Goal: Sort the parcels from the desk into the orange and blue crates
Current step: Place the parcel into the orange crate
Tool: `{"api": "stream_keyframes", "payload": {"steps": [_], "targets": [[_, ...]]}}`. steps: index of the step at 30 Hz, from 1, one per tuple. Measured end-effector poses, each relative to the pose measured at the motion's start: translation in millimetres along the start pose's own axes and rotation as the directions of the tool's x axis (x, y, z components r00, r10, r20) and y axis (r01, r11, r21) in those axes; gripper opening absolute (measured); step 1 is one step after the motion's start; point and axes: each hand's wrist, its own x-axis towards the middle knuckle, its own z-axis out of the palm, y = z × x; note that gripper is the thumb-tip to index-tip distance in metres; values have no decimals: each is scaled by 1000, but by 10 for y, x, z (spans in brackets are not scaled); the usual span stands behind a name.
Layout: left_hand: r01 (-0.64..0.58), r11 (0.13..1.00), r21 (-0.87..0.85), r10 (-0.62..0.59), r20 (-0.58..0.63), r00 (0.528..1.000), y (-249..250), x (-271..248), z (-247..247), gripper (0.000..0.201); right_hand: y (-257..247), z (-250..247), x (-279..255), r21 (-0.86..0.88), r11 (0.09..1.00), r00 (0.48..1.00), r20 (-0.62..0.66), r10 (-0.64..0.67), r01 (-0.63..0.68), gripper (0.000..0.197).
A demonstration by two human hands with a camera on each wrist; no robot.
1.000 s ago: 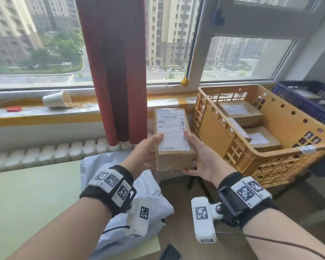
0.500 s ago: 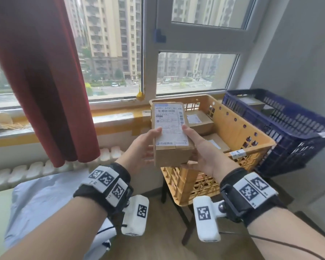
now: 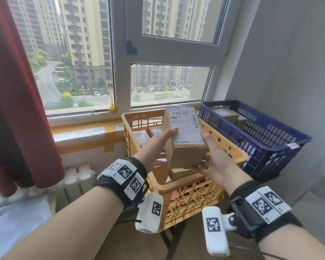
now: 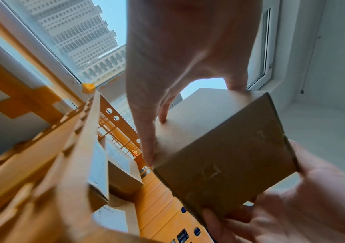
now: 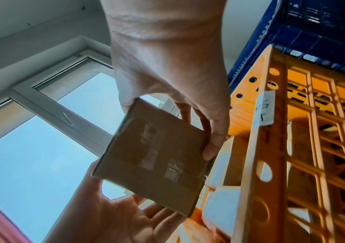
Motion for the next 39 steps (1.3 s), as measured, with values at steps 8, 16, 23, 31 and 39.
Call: {"api": "stream_keyframes", "payload": {"steps": [8, 16, 23, 31, 39], "targets": [[104, 992, -65, -104, 14, 995, 104, 859, 191, 64, -269, -268, 674, -42, 998, 998, -45, 45, -47, 42], [301, 949, -98, -300, 20, 954, 103, 1635, 145, 46, -314, -375, 1541, -178, 960, 976, -30, 214, -216, 32], [225, 974, -29, -218, -387, 896, -164, 2191, -42, 38, -125, -486, 2230, -313, 863, 902, 44, 430, -397, 30], [278, 960, 34, -215, -546, 810, -489, 2257, -309, 16, 264, -516, 2562, -427, 766, 786, 176, 592, -482, 35], [372, 895, 246, -193, -538, 820, -611, 2288, -355, 30, 416, -139, 2742, -697, 683, 852, 206, 481, -217, 73]]}}
